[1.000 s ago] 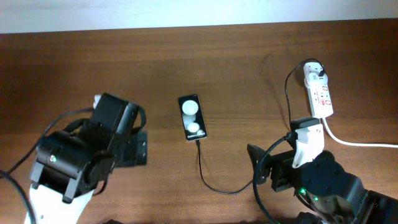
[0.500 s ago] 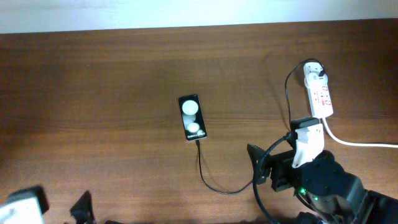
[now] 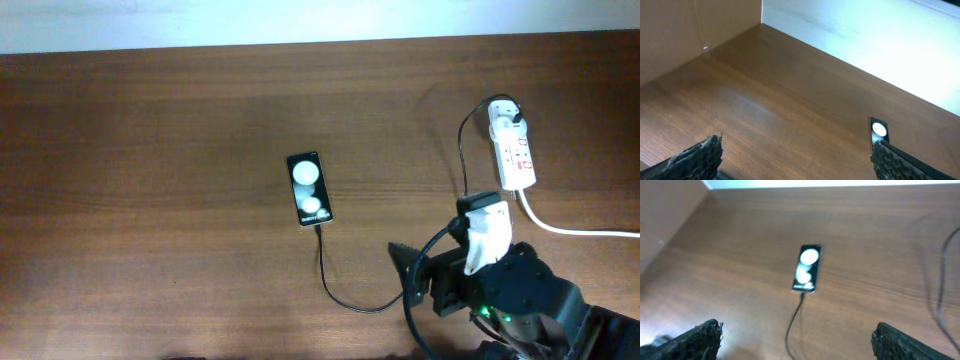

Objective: Plug charger to phone and switch on socket

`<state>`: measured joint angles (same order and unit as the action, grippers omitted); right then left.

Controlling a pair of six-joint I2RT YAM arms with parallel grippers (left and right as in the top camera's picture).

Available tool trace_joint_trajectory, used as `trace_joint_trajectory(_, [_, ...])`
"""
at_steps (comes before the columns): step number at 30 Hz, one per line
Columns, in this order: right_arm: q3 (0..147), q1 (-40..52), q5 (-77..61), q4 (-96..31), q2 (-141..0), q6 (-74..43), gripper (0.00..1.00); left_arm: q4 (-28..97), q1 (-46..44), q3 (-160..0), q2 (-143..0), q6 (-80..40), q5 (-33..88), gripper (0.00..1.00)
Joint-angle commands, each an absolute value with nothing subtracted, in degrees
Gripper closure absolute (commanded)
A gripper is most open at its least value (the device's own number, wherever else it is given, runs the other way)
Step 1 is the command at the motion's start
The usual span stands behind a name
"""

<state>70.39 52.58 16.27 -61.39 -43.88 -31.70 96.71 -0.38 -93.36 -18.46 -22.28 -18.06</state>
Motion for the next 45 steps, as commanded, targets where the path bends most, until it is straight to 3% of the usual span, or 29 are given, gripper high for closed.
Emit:
trace_joint_trajectory(1, [71.0,52.4,13.0,-61.3,-43.8,-32.0,0.01,96.7,-0.1,-93.4,-17.7,-22.2,-18.4,0.01])
trace_joint_trajectory(5, [71.0,52.4,13.8,-58.7,-45.6,-32.0,0.01,96.7,-0.1,-93.4,-17.7,-22.2,-18.4,0.01])
trace_joint_trajectory(14, [71.0,52.4,18.3,-58.9,-64.1,-31.9,0.01,96.7,-0.1,-93.4,-17.5,-22.2,-18.4,0.01])
trace_joint_trajectory(20, [71.1,51.4,18.7,-59.4,-66.6,-31.9,0.02,96.7,-0.1,-93.4,-7.8,-22.2,-18.4,0.01])
trace_joint_trajectory(23, [71.1,42.4,18.6,-60.6,-66.6,-32.0,0.20,96.7,-0.1,-93.4,-2.0,-22.2,-18.4,0.01])
trace_joint_trajectory(30, [71.1,16.6,10.4,-60.2,-67.1,-32.0,0.28,96.7,-0.3,-94.2,-0.4,-22.2,-18.4,0.01])
trace_joint_trajectory(32, [71.1,9.8,7.2,-60.4,-67.1,-32.0,0.37,96.7,-0.3,-94.2,-0.4,-22.2,-18.4,0.01])
trace_joint_trajectory(35, [71.3,3.3,6.4,-60.5,-67.1,-32.0,0.50,96.7,-0.3,-94.2,-0.4,-22.2,-18.4,0.01])
trace_joint_trajectory(40, [77.1,-5.8,6.4,-61.6,-69.6,-33.6,0.63,96.7,-0.3,-94.2,-0.4,-22.2,-18.4,0.01])
trace_joint_trajectory(45, [93.8,-14.2,6.4,-68.5,-85.2,-34.6,0.73,96.7,-0.3,-94.2,-0.4,-22.2,-18.4,0.01])
